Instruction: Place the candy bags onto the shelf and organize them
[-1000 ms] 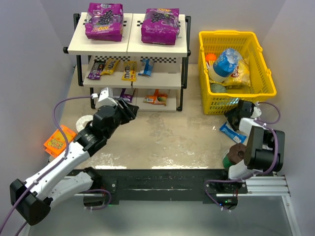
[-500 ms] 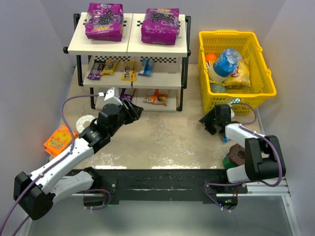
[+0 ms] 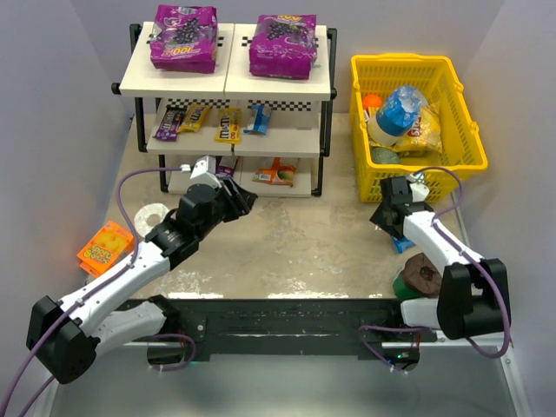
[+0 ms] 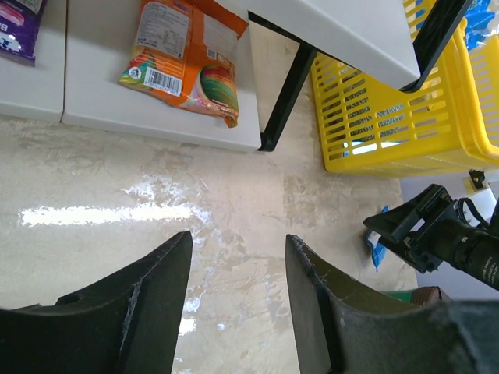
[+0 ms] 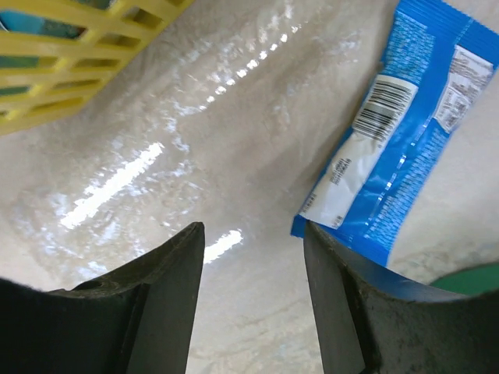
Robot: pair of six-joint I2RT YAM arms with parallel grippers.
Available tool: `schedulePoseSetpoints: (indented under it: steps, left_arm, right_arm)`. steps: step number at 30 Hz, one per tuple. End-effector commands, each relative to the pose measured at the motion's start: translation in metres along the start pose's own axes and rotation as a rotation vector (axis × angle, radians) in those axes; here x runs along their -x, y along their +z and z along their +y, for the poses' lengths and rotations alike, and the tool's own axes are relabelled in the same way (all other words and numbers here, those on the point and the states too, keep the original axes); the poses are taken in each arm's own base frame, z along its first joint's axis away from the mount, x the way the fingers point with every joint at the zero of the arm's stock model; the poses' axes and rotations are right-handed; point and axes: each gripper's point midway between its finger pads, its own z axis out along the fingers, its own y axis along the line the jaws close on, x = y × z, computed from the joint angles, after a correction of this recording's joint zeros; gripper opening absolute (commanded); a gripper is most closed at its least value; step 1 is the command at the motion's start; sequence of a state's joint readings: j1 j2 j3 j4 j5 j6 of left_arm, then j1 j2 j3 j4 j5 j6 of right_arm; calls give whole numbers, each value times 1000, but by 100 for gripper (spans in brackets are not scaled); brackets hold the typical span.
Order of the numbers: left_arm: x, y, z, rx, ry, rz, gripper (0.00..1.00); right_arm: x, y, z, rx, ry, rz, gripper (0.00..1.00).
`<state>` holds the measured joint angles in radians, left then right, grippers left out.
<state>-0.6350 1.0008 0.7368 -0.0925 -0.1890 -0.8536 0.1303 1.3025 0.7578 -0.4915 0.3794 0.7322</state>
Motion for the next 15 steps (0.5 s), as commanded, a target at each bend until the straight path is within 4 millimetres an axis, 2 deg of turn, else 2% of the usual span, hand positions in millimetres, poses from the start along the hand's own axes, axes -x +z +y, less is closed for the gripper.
schedulePoseSetpoints:
  steps: [1, 7, 11, 15]
  left_arm:
    - [2, 5, -10, -50, -9, -2, 56]
    - [4, 2, -9, -49, -6, -16, 57]
    - [5, 2, -8, -48, -1, -18, 57]
    - [7, 3, -8, -48, 2, -22, 57]
  right_arm:
    - [6, -4, -16, -125, -104, -23, 57]
    - [3, -1, -24, -176, -79, -29, 57]
    - [-2, 9, -31, -241, -85, -13, 57]
    - [-9, 19, -30, -246, -105, 5, 54]
